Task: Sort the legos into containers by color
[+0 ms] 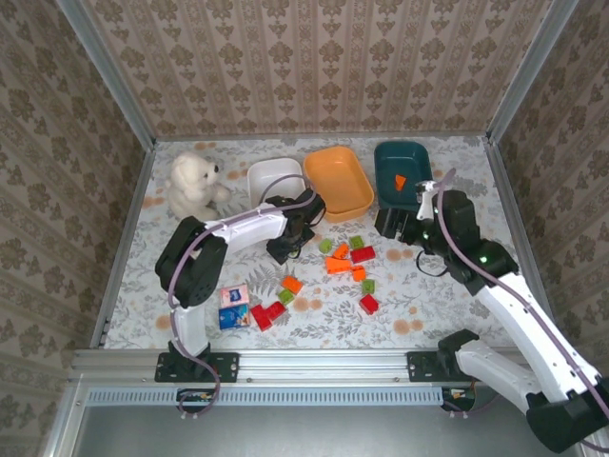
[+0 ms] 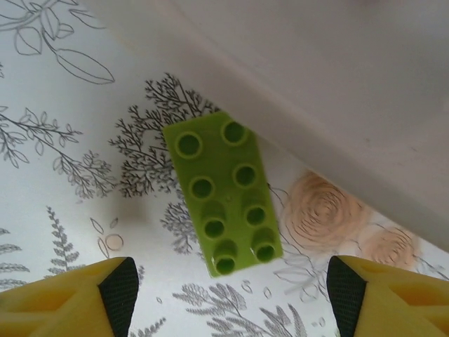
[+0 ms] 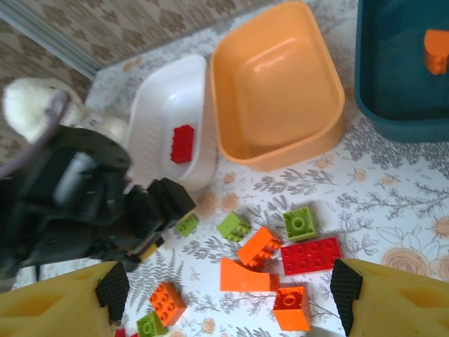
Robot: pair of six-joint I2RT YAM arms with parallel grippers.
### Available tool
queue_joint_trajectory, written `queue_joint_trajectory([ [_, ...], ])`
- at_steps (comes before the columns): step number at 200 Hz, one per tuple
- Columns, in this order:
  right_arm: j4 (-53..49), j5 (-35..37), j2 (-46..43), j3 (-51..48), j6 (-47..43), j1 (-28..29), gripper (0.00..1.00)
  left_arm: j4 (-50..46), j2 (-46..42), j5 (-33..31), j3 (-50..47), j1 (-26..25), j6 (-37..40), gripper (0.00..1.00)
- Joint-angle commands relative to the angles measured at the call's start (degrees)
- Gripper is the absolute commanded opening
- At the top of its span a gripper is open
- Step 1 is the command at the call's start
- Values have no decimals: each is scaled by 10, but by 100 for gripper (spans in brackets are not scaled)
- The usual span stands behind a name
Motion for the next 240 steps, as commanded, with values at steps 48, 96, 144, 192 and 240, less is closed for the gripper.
queue_joint_trajectory([
  [48,-45,-13,-10,2,1,-2,79,-69,69,-49,69,-6,-38,67],
  [96,-53,-15,-7,2,-4,-6,81,-94,80,-56,59,-11,-47,59],
  [144,-54,-18,-4,4,-6,-8,81,-91,76,-54,31,-16,-41,46],
  [192,-60,-17,-10,3,-3,-10,81,-67,29,-48,-24,-29,-25,48],
  [240,-56,-21,-7,6,3,-10,81,3,12,-61,-55,-5,86,58],
])
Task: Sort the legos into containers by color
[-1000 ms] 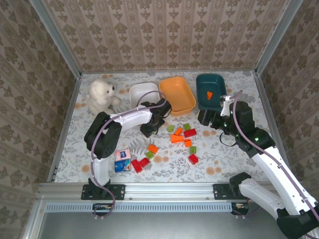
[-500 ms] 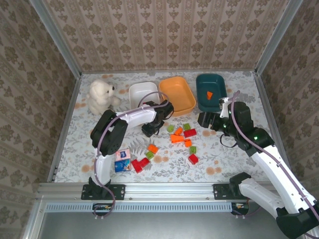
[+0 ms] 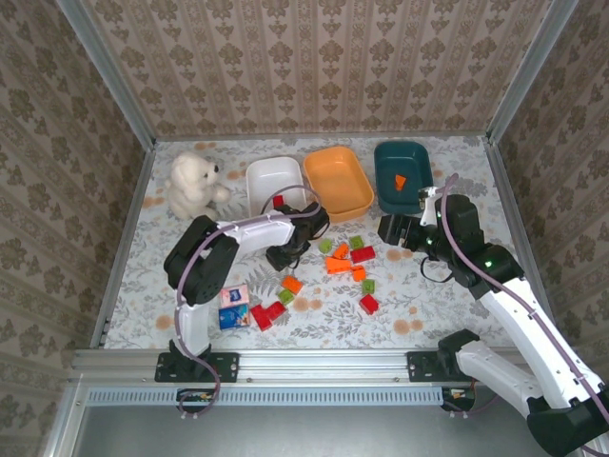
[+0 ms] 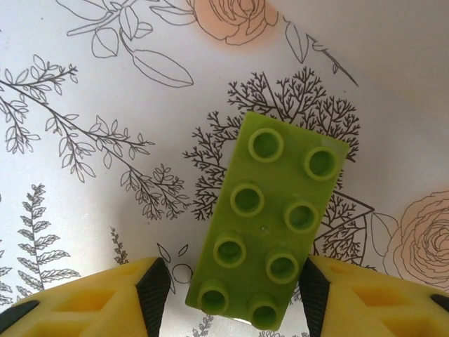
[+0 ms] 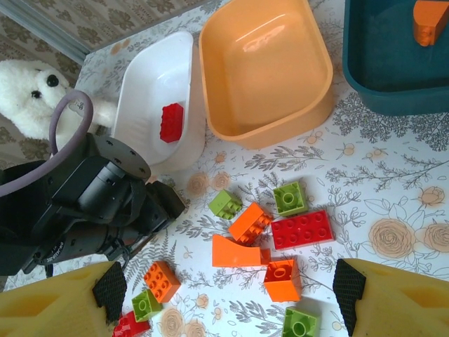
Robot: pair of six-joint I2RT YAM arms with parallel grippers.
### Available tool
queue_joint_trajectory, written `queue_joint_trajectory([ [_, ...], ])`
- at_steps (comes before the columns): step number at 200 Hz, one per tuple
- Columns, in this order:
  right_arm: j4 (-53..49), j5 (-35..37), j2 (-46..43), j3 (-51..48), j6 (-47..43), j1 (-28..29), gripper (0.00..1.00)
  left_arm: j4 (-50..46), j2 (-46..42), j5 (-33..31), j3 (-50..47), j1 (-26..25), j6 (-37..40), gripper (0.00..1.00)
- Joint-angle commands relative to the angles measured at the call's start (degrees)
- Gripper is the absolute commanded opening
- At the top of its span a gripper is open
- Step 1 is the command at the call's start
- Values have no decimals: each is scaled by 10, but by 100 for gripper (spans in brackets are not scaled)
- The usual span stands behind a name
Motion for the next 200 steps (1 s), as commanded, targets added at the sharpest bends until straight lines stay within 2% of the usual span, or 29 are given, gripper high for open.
queue_joint_trajectory([
  [1,-9,-16,1,6,3,-3,81,16,-5,-3,-20,15,82,58],
  [21,-10,-18,2,8,5,-3,81,24,4,8,-21,23,117,58],
  [48,-15,-17,2,12,5,-3,81,24,5,7,-36,24,126,56],
  [84,-19,-18,-2,12,6,-3,81,52,12,0,-44,29,162,48],
  [103,-20,-17,-2,13,8,-3,81,66,8,-3,-50,28,178,37],
  [135,-19,-16,-1,13,11,-3,81,61,-14,-5,-60,21,181,30],
  [200,-16,-13,3,14,12,-3,81,-15,-81,14,-41,-28,168,28],
])
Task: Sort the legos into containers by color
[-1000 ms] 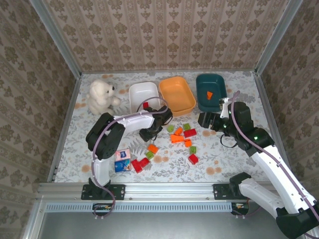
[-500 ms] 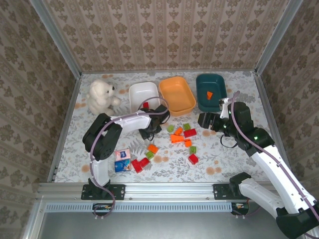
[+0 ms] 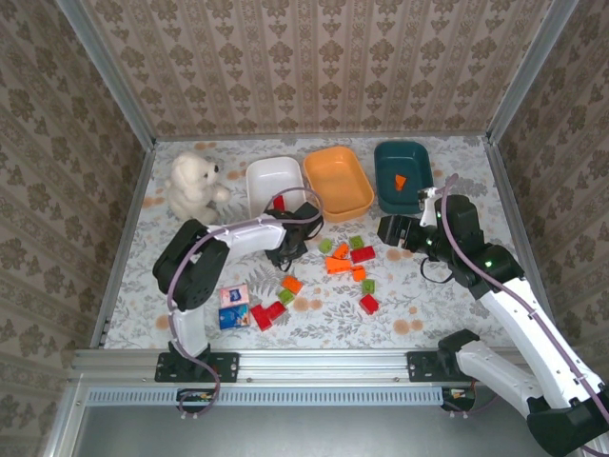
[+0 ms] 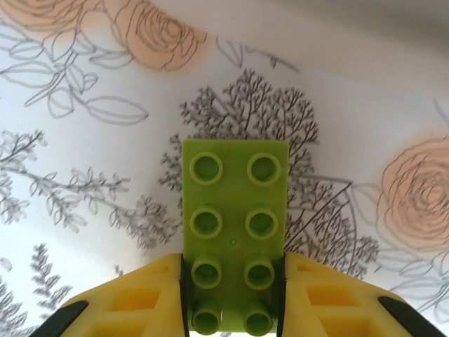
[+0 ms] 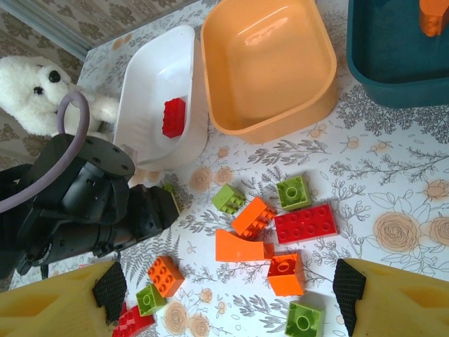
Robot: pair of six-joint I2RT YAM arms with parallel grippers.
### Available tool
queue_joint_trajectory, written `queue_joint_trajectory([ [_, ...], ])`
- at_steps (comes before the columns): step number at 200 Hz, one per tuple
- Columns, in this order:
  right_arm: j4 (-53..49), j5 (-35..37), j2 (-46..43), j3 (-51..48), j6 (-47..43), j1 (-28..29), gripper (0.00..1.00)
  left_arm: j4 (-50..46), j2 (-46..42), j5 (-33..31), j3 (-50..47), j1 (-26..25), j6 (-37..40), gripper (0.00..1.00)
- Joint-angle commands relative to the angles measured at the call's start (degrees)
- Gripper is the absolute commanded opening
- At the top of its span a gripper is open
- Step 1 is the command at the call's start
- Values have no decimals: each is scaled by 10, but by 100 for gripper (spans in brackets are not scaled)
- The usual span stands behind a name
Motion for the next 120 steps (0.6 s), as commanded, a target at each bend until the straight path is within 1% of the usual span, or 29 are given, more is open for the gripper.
queue_joint_trajectory([
  [1,-10,-5,2,14,6,-3,81,-60,-40,6,6,-27,0,28],
  [45,-14,-3,5,19,5,-3,81,-122,-86,15,49,-72,1,28],
  [74,-25,4,3,28,2,-3,80,-145,-96,5,115,-78,47,28],
  [93,-33,10,1,38,-1,-3,80,-148,-75,-7,190,-72,99,28],
  [111,-40,13,1,48,-2,-3,81,-144,-28,-5,276,-53,156,28],
  [120,-42,17,1,54,0,-3,81,-136,4,6,317,-39,178,28],
])
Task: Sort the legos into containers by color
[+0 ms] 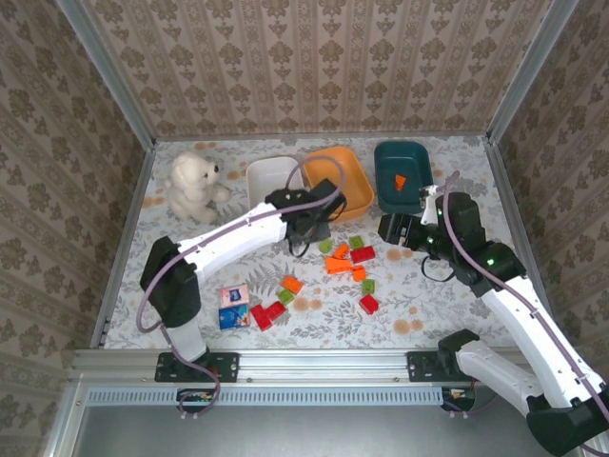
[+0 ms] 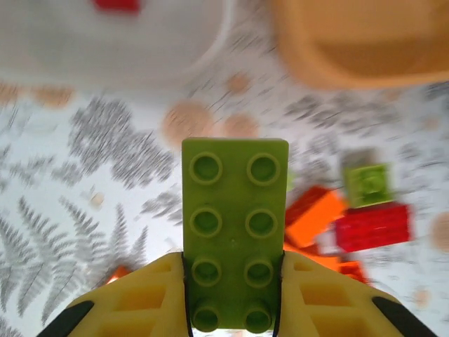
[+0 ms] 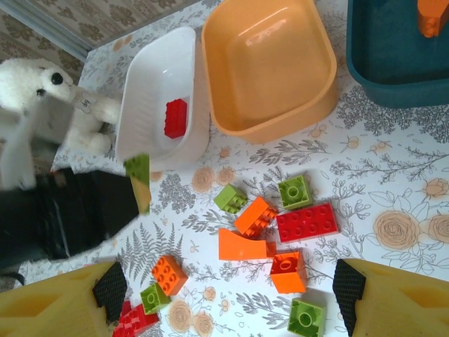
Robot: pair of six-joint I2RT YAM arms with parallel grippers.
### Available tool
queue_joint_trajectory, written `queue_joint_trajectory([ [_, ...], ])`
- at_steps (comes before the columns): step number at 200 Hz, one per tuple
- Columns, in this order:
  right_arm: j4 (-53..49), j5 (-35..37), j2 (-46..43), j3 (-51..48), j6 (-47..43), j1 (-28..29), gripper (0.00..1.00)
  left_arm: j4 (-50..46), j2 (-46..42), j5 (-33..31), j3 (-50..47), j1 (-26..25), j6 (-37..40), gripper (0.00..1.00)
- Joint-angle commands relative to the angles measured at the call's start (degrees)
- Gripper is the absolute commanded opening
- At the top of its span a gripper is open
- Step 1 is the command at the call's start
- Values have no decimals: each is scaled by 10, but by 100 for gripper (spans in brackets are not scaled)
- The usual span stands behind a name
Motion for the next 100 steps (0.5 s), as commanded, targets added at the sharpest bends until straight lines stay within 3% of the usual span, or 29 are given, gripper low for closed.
queue_joint_trajectory([
  [1,-21,17,-5,30,-2,-3,81,-3,61,-3,95,30,92,28],
  [63,-35,39,0,70,7,-8,81,35,333,99,432,112,182,27],
  [100,-46,44,-9,66,16,-17,81,96,415,155,468,136,170,27],
])
